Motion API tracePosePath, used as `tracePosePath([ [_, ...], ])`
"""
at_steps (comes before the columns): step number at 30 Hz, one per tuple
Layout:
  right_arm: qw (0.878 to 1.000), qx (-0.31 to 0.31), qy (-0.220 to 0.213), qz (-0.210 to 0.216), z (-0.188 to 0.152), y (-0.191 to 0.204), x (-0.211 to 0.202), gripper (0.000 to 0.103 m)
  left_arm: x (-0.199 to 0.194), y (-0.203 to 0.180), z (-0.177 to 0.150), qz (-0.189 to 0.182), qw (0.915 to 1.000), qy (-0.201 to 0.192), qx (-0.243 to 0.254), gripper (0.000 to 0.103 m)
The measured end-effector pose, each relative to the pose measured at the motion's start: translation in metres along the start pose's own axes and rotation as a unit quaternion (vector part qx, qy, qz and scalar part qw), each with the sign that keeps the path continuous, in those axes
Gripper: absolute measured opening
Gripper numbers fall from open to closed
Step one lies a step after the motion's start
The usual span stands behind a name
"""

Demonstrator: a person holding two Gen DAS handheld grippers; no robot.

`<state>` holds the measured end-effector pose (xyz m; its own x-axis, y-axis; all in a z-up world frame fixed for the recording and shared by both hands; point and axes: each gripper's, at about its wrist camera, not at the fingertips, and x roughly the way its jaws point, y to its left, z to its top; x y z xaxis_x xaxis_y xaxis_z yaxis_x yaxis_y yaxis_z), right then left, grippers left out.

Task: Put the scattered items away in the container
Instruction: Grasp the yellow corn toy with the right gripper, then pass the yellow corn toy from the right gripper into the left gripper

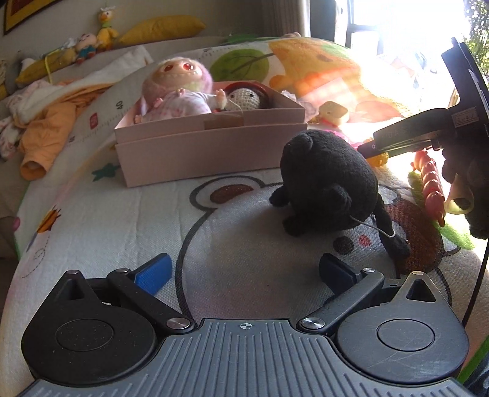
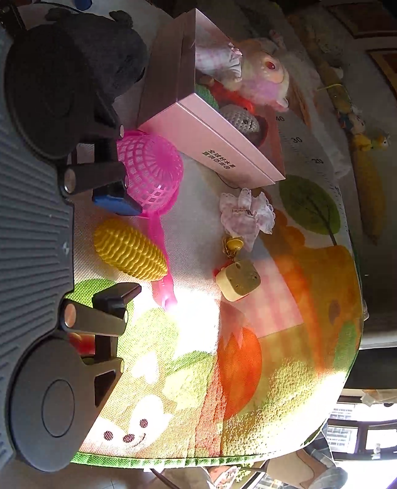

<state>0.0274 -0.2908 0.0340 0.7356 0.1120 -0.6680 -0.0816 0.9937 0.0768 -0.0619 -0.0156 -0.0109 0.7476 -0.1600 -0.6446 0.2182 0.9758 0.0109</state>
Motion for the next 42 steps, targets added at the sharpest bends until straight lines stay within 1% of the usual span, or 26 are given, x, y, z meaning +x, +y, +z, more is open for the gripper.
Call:
tracePosePath([
  [1, 1.000, -0.003, 0.000, 0.006, -0.001, 0.001, -0.003, 0.033, 0.000, 0.000, 0.000, -0.001, 1.0000, -0.001, 0.001, 0.103],
  [2, 1.000, -0.007, -0.001, 0.013, -0.002, 0.003, -0.007, 0.033, 0.000, 0.000, 0.000, -0.002, 1.0000, -0.002, 0.002, 0.103],
  [9, 0.997, -0.032, -0.012, 0.063, -0.027, 0.014, -0.046, 0.032, 0.000, 0.001, -0.002, -0.004, 1.0000, -0.007, 0.004, 0.103],
  [12, 0.995, -0.026, -0.012, 0.099, -0.039, 0.020, -0.068, 0.032, 0.000, 0.002, -0.001, -0.006, 1.0000, -0.006, 0.004, 0.103],
  [16, 0.993, -0.020, -0.006, 0.115, -0.060, 0.027, -0.089, 0.032, -0.002, 0.000, 0.001, -0.004, 1.0000, 0.002, 0.008, 0.103],
  [18, 0.991, -0.012, 0.004, 0.131, -0.072, 0.027, -0.095, 0.037, -0.004, -0.001, 0.002, -0.013, 0.9998, 0.011, 0.011, 0.103],
  [20, 0.988, -0.001, 0.007, 0.156, -0.084, 0.026, -0.101, 0.053, -0.009, -0.004, 0.002, -0.027, 0.9994, 0.012, 0.016, 0.103],
  [21, 0.986, 0.004, 0.008, 0.166, -0.088, 0.026, -0.102, 0.054, -0.013, -0.007, 0.002, -0.036, 0.9991, 0.009, 0.021, 0.103],
  [23, 0.979, 0.019, 0.003, 0.205, -0.097, 0.024, -0.108, 0.054, -0.019, -0.013, 0.003, -0.047, 0.9983, 0.002, 0.033, 0.103],
  [26, 0.966, 0.036, -0.003, 0.255, -0.099, 0.021, -0.114, 0.055, -0.027, -0.027, 0.005, -0.066, 0.9963, -0.005, 0.055, 0.103],
  [27, 0.964, 0.041, -0.012, 0.262, -0.097, 0.019, -0.118, 0.055, -0.028, -0.031, 0.005, -0.073, 0.9954, -0.006, 0.062, 0.103],
  [28, 0.964, 0.044, -0.023, 0.262, -0.096, 0.017, -0.121, 0.058, -0.030, -0.036, 0.005, -0.081, 0.9944, -0.007, 0.068, 0.103],
  [29, 0.965, 0.047, -0.035, 0.256, -0.094, 0.015, -0.125, 0.063, -0.031, -0.041, 0.005, -0.089, 0.9931, -0.007, 0.076, 0.103],
  [31, 0.971, 0.060, -0.062, 0.222, -0.091, 0.006, -0.133, 0.068, -0.032, -0.055, 0.006, -0.101, 0.9898, -0.008, 0.100, 0.103],
  [32, 0.975, 0.066, -0.071, 0.199, -0.090, 0.001, -0.136, 0.068, -0.033, -0.064, 0.007, -0.104, 0.9877, -0.013, 0.116, 0.103],
  [35, 0.986, 0.062, -0.082, 0.135, -0.094, -0.009, -0.138, 0.068, -0.039, -0.081, 0.012, -0.114, 0.9830, -0.037, 0.139, 0.103],
  [37, 0.987, 0.075, -0.080, 0.120, -0.098, -0.018, -0.138, 0.068, -0.042, -0.092, 0.015, -0.122, 0.9791, -0.053, 0.153, 0.103],
  [39, 0.986, 0.101, -0.075, 0.111, -0.104, -0.032, -0.135, 0.068, -0.043, -0.107, 0.016, -0.119, 0.9755, -0.065, 0.173, 0.103],
  [40, 0.985, 0.109, -0.074, 0.107, -0.106, -0.036, -0.134, 0.068, -0.041, -0.112, 0.016, -0.117, 0.9741, -0.067, 0.181, 0.102],
  [42, 0.985, 0.123, -0.073, 0.100, -0.110, -0.044, -0.131, 0.068, -0.034, -0.128, 0.014, -0.120, 0.9684, -0.063, 0.209, 0.100],
])
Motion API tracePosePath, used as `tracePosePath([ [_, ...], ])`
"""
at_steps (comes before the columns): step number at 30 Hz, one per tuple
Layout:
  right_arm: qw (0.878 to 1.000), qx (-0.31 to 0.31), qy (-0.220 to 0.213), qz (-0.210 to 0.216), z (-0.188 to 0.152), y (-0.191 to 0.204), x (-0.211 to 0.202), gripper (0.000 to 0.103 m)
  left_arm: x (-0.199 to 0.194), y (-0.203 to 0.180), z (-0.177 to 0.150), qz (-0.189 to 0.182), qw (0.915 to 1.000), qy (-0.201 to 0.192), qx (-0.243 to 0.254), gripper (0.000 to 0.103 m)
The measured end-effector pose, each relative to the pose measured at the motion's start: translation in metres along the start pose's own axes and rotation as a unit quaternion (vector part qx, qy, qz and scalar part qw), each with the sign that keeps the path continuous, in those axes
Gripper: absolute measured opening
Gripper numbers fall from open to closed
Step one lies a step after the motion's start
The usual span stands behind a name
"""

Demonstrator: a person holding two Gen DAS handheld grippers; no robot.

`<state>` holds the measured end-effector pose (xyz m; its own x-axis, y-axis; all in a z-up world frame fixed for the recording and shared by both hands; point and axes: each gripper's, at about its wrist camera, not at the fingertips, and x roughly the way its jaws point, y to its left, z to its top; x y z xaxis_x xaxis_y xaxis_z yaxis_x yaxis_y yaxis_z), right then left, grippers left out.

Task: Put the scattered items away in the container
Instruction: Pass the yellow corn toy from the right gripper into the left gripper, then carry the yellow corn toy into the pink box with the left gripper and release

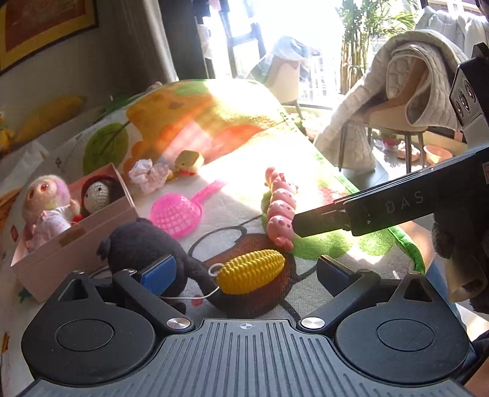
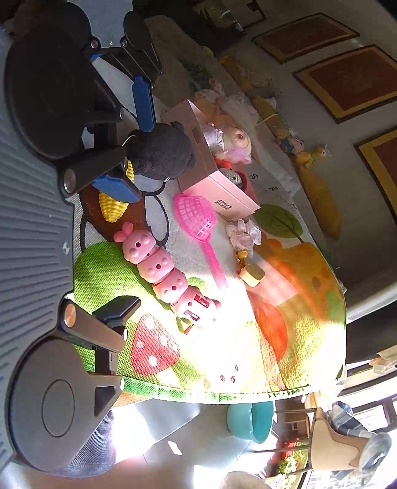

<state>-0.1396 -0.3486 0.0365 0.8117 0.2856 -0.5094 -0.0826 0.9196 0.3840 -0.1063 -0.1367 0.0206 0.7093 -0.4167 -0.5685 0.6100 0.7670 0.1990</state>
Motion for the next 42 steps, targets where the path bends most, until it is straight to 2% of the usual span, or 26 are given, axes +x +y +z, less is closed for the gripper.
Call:
tracePosePath([
  [1, 1.000, 0.006, 0.001, -0.002, -0.002, -0.004, 0.000, 0.069, 0.006, -0.004, 0.001, 0.000, 0.9999, 0.004, 0.011, 0.094],
  [2, 1.000, 0.009, 0.002, -0.003, -0.003, -0.007, 0.000, 0.069, 0.012, -0.007, 0.002, 0.003, 0.9997, 0.011, 0.021, 0.082],
  [3, 1.000, 0.009, 0.002, -0.004, -0.004, -0.008, 0.000, 0.069, 0.021, -0.010, 0.001, 0.003, 0.9993, 0.026, 0.027, 0.075],
  [5, 1.000, 0.007, 0.000, -0.006, -0.005, -0.009, 0.000, 0.070, 0.035, -0.009, 0.000, -0.002, 0.9986, 0.047, 0.024, 0.070],
  [6, 1.000, 0.006, -0.002, -0.007, -0.005, -0.010, -0.001, 0.071, 0.037, -0.007, 0.000, -0.005, 0.9987, 0.047, 0.018, 0.070],
  [9, 1.000, 0.008, -0.005, -0.009, -0.008, -0.013, -0.003, 0.073, 0.038, -0.002, 0.001, -0.017, 0.9986, 0.050, 0.006, 0.061],
  [18, 1.000, 0.002, 0.000, 0.000, -0.010, -0.006, -0.003, 0.073, 0.018, 0.008, 0.001, -0.026, 0.9987, 0.040, -0.015, 0.061],
  [25, 0.999, -0.029, 0.011, 0.010, -0.010, 0.012, 0.001, 0.079, -0.016, 0.041, 0.004, -0.015, 0.9977, 0.036, -0.055, 0.061],
  [30, 0.998, -0.056, 0.021, 0.020, -0.011, 0.029, 0.008, 0.083, -0.037, 0.071, -0.005, 0.031, 0.9961, 0.032, -0.077, 0.061],
  [34, 0.997, -0.068, 0.038, 0.022, -0.013, 0.037, 0.018, 0.083, -0.043, 0.108, -0.002, 0.075, 0.9920, 0.010, -0.101, 0.061],
  [42, 0.994, -0.097, 0.057, 0.014, -0.015, 0.049, 0.029, 0.083, 0.004, 0.160, 0.046, 0.150, 0.9827, -0.068, -0.085, 0.062],
])
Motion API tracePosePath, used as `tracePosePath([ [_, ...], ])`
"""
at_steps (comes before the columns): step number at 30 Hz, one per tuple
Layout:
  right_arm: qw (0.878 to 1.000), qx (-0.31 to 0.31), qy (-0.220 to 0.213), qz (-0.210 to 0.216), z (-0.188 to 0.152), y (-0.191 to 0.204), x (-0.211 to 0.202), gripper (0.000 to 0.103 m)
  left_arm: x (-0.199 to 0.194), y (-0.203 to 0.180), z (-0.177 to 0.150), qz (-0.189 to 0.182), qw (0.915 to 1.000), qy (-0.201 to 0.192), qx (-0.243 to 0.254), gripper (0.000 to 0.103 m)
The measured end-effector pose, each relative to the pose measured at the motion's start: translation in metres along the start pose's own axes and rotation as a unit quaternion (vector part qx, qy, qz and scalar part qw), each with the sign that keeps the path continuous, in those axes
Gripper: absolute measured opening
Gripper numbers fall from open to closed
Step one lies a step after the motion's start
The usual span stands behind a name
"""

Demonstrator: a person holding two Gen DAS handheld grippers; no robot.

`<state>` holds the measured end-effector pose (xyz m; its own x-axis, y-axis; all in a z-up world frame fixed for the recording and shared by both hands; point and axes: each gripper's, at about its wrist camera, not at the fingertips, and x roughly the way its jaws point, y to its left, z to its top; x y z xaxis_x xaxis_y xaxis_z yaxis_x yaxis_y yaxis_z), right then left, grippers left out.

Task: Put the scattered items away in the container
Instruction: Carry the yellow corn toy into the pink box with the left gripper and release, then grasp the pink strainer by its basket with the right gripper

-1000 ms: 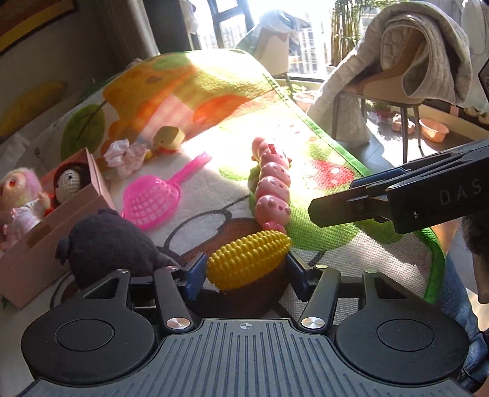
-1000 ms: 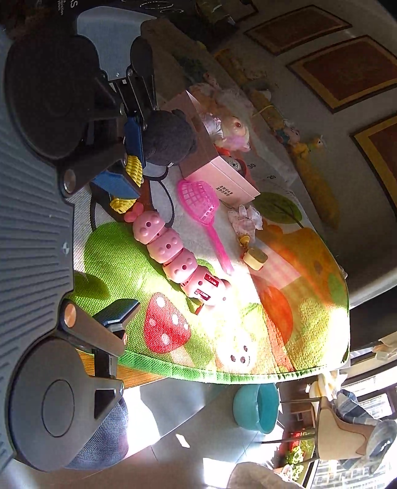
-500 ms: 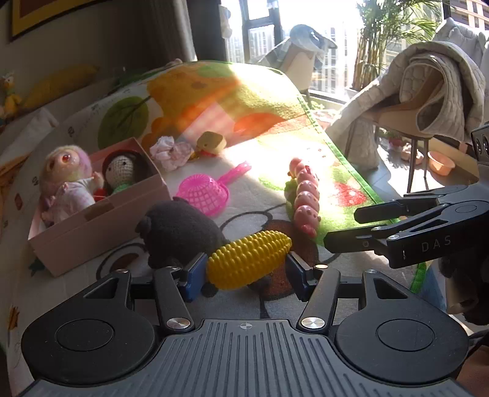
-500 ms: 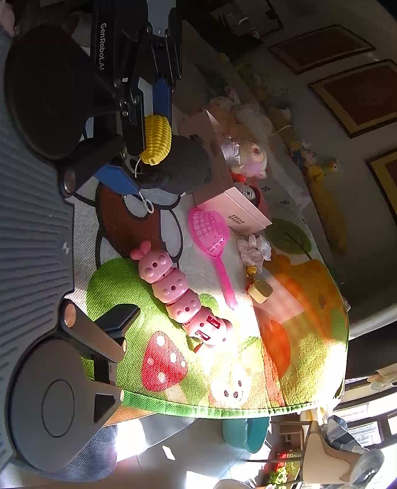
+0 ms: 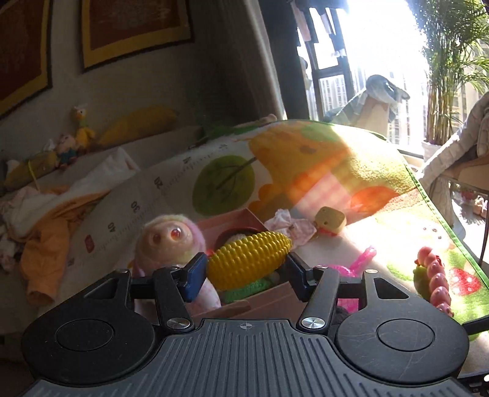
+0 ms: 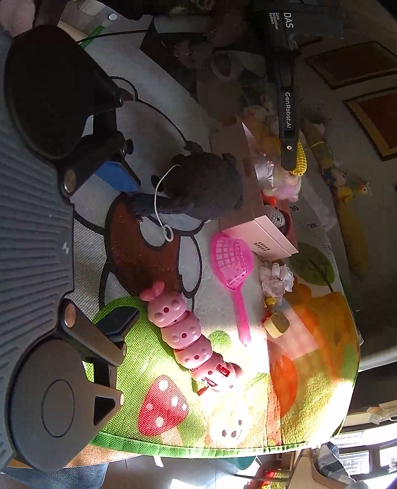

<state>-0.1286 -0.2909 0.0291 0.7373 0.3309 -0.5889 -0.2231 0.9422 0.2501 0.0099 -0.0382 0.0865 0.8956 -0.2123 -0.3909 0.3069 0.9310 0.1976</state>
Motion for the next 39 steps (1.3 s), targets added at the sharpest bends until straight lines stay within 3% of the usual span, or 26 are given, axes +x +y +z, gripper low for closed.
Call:
tracePosePath([
  [1, 1.000, -0.002, 0.002, -0.002, 0.001, 0.000, 0.001, 0.083, 0.012, 0.001, 0.003, 0.005, 0.9999, -0.008, 0.003, 0.062],
  [4, 1.000, -0.012, -0.002, -0.013, 0.010, 0.000, 0.001, 0.083, 0.039, 0.006, 0.004, -0.006, 0.9999, 0.005, -0.012, 0.078],
  [8, 0.998, -0.057, -0.016, -0.028, 0.036, 0.000, 0.011, 0.083, 0.031, 0.010, -0.012, -0.022, 0.9990, 0.019, -0.033, 0.091],
  [12, 0.993, -0.112, -0.021, -0.038, 0.067, 0.005, 0.036, 0.083, 0.006, 0.013, -0.032, -0.039, 0.9978, 0.029, -0.046, 0.094],
  [18, 0.991, -0.133, -0.004, -0.013, 0.104, 0.010, 0.085, 0.083, -0.020, 0.016, -0.061, -0.058, 0.9938, 0.063, -0.071, 0.095],
  [22, 0.978, -0.206, 0.031, -0.023, 0.112, 0.014, 0.122, 0.083, -0.028, 0.012, -0.079, -0.074, 0.9903, 0.084, -0.082, 0.096],
  [24, 0.979, -0.198, 0.049, 0.012, 0.120, 0.007, 0.133, 0.082, -0.031, 0.010, -0.086, -0.077, 0.9886, 0.093, -0.090, 0.096],
  [26, 0.979, -0.192, 0.063, 0.020, 0.126, 0.002, 0.141, 0.079, -0.032, 0.009, -0.091, -0.085, 0.9861, 0.103, -0.098, 0.097],
  [29, 0.983, -0.159, 0.084, 0.028, 0.129, -0.006, 0.146, 0.058, -0.034, 0.007, -0.094, -0.094, 0.9840, 0.111, -0.103, 0.097],
  [39, 0.995, -0.057, 0.079, 0.031, 0.112, -0.018, 0.093, 0.058, -0.030, -0.019, -0.076, -0.115, 0.9866, 0.093, -0.069, 0.097],
])
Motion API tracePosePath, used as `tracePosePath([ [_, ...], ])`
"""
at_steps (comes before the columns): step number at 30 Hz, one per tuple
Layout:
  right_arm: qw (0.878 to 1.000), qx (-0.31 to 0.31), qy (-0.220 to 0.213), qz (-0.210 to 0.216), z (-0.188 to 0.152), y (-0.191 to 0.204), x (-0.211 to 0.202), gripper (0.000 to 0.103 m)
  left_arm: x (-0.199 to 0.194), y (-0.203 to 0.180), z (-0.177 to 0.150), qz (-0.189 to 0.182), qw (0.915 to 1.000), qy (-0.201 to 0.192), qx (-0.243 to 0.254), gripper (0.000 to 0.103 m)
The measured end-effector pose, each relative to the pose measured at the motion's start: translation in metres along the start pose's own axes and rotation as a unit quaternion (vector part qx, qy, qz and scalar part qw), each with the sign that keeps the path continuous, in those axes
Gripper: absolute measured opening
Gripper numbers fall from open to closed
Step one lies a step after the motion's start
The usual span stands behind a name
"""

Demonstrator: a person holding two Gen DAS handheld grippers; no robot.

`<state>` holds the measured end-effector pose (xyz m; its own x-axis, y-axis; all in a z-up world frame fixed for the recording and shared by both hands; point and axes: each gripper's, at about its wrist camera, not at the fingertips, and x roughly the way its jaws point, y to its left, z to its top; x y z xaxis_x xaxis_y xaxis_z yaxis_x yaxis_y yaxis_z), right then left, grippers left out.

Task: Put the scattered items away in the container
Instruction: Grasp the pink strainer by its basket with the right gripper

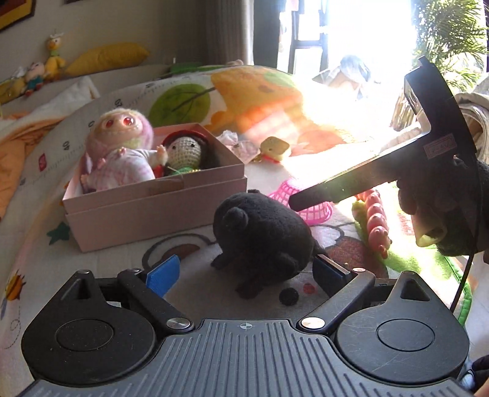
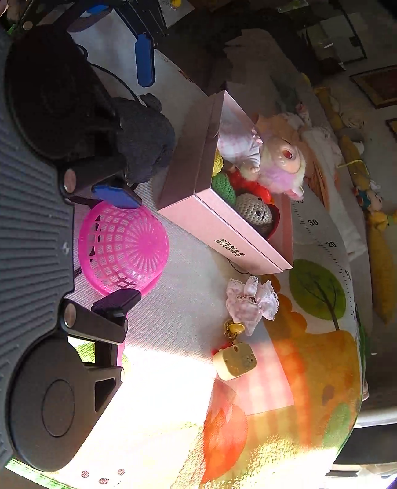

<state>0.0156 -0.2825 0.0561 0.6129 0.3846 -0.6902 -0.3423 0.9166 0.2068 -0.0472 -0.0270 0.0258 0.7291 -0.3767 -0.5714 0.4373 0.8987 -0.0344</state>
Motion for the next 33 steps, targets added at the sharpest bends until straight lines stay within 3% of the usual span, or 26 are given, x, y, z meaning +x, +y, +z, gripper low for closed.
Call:
tracePosePath([
  [4, 0.998, 0.047, -0.003, 0.036, -0.011, 0.002, -0.017, 0.059, 0.021, -0.017, 0.010, 0.008, 0.9994, 0.007, 0.032, 0.097],
  [6, 0.996, 0.058, -0.016, 0.067, -0.012, 0.004, -0.029, 0.059, 0.028, -0.022, 0.011, 0.043, 0.9973, 0.003, 0.059, 0.098],
  [8, 0.996, 0.041, -0.039, 0.067, -0.011, 0.008, -0.044, 0.060, 0.027, -0.017, 0.010, 0.083, 0.9940, -0.004, 0.071, 0.098],
  [10, 0.998, 0.011, -0.057, 0.038, -0.007, 0.010, -0.053, 0.064, 0.020, -0.004, 0.009, 0.108, 0.9921, -0.004, 0.063, 0.098],
  [13, 0.996, -0.035, -0.067, -0.046, -0.001, 0.005, -0.051, 0.064, 0.008, 0.022, 0.002, 0.141, 0.9889, 0.004, 0.048, 0.098],
  [15, 0.991, -0.072, -0.061, -0.100, 0.000, 0.001, -0.038, 0.064, 0.003, 0.038, -0.004, 0.160, 0.9863, 0.014, 0.035, 0.099],
  [17, 0.987, -0.100, -0.042, -0.120, -0.001, -0.003, -0.020, 0.064, -0.003, 0.056, -0.011, 0.177, 0.9838, 0.026, 0.014, 0.099],
  [22, 0.986, -0.124, 0.008, -0.114, -0.012, 0.004, 0.015, 0.064, -0.016, 0.067, -0.017, 0.167, 0.9855, 0.030, -0.011, 0.098],
  [27, 0.991, -0.131, 0.034, -0.021, -0.031, 0.047, 0.011, 0.066, -0.035, 0.057, -0.013, 0.130, 0.9908, 0.016, -0.034, 0.098],
  [29, 0.988, -0.146, 0.038, 0.012, -0.040, 0.065, 0.007, 0.075, -0.042, 0.049, -0.010, 0.122, 0.9919, 0.007, -0.033, 0.098],
  [33, 0.986, -0.160, 0.035, 0.011, -0.057, 0.079, -0.003, 0.078, -0.057, 0.029, -0.010, 0.067, 0.9975, 0.001, -0.022, 0.098],
])
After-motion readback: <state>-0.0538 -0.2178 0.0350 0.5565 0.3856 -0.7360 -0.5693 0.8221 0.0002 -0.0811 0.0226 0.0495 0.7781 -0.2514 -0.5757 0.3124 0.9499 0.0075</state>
